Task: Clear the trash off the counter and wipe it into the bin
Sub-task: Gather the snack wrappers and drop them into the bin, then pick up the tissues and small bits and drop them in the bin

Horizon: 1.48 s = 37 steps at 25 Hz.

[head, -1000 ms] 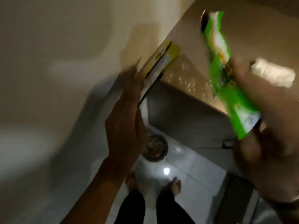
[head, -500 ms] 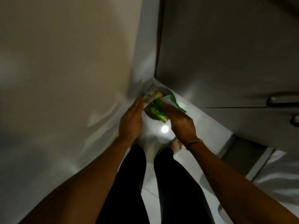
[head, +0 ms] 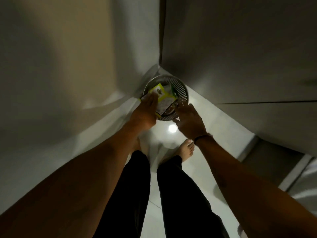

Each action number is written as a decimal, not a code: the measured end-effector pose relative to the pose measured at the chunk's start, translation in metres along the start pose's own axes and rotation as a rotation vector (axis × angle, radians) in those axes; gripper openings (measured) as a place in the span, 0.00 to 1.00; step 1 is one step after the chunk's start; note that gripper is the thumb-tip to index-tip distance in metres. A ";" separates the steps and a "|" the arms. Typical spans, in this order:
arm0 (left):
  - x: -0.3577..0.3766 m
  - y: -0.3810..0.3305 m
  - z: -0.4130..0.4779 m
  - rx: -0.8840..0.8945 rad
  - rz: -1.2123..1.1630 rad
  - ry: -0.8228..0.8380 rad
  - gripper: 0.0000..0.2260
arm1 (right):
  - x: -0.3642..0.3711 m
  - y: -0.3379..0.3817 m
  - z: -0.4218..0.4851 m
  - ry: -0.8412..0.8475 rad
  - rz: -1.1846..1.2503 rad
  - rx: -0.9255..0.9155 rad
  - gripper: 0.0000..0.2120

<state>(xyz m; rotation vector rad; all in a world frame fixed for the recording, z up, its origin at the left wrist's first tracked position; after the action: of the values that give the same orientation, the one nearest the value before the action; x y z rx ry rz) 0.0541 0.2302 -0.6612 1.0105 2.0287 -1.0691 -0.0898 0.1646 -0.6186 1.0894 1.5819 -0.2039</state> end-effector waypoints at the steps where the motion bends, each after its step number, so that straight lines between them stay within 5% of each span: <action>1: -0.013 -0.007 -0.009 0.040 0.006 -0.047 0.37 | -0.010 0.002 -0.018 0.007 0.007 0.026 0.29; 6: -0.069 -0.033 -0.046 0.102 0.013 -0.087 0.39 | -0.063 0.018 -0.093 0.015 0.078 0.147 0.23; 10: -0.117 -0.059 -0.076 0.018 0.012 -0.153 0.41 | -0.130 0.051 -0.117 -0.174 0.029 0.170 0.28; 14: -0.193 -0.118 -0.108 0.120 0.063 -0.236 0.36 | -0.208 0.077 -0.113 -0.304 -0.004 0.276 0.35; 22: -0.397 -0.204 -0.179 0.249 -0.029 -0.695 0.35 | -0.403 0.152 -0.133 -0.760 0.077 0.087 0.31; 28: -0.518 -0.325 -0.172 0.529 -0.069 -0.837 0.33 | -0.569 0.142 -0.197 -1.194 0.104 0.003 0.24; 30: -0.542 -0.383 -0.148 0.600 -0.066 -0.812 0.30 | -0.612 0.098 -0.201 -1.162 0.040 0.120 0.23; 37: -0.520 -0.515 -0.049 0.639 0.209 -0.519 0.28 | -0.639 -0.021 -0.162 -0.564 -0.124 0.457 0.24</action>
<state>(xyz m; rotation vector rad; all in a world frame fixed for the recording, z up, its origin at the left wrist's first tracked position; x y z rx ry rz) -0.1223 -0.0967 -0.0289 1.0672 1.1566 -1.7007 -0.2657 -0.0789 -0.0313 1.1438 1.1100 -0.9105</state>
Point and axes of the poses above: each hand's wrist, its own z-axis towards the middle knuckle, its own x-axis out of the palm, y = z × x, the point moved 9 cm from there along z, towards the middle knuckle, and after that the axes turned 7 degrees about -y, right-handed, at the moved point
